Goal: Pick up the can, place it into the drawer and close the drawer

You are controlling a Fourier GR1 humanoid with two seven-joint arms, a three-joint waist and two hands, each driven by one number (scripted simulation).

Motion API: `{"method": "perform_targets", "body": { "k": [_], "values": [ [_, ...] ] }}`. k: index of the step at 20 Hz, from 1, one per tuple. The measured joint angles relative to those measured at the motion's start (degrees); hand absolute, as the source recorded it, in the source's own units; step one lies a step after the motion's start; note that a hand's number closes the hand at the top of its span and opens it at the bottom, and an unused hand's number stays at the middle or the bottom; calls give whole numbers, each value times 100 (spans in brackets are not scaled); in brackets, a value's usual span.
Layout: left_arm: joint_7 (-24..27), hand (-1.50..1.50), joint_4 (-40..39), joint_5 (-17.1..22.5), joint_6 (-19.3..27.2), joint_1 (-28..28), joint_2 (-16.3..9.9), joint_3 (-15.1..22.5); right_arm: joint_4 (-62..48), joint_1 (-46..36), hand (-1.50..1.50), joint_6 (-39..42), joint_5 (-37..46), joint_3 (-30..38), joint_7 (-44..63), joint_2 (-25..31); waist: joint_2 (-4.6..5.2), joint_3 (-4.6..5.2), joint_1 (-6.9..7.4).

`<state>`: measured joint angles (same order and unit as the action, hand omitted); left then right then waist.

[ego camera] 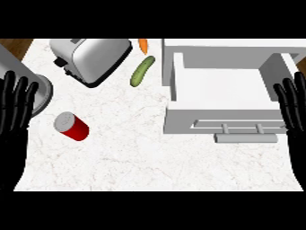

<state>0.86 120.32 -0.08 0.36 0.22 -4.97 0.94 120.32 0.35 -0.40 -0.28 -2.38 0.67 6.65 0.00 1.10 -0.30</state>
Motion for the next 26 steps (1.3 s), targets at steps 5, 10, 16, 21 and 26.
{"method": "perform_targets", "body": {
  "k": [5,10,16,21,26],
  "values": [
    [224,-150,-125,1179,-1262,-112,-432,146,3,-174,-150,-48,7,119,23,22,6,-68,-24],
    [-191,-150,-541,2030,-2579,130,-1356,223,-213,146,-150,-183,2,243,549,4,33,-89,-54],
    [-384,-150,-1384,3253,-3870,39,-2420,-566,58,444,-150,-288,26,266,1138,-10,9,-103,-16],
    [-591,-150,-1671,3804,-4413,99,-2693,-948,67,844,-150,-158,-4,349,949,-47,-1,-108,10],
    [-1022,-150,-2032,4127,-4455,-228,-2778,-1111,-17,1079,-150,34,-111,507,674,-63,-3,-110,8]
  ]
}}
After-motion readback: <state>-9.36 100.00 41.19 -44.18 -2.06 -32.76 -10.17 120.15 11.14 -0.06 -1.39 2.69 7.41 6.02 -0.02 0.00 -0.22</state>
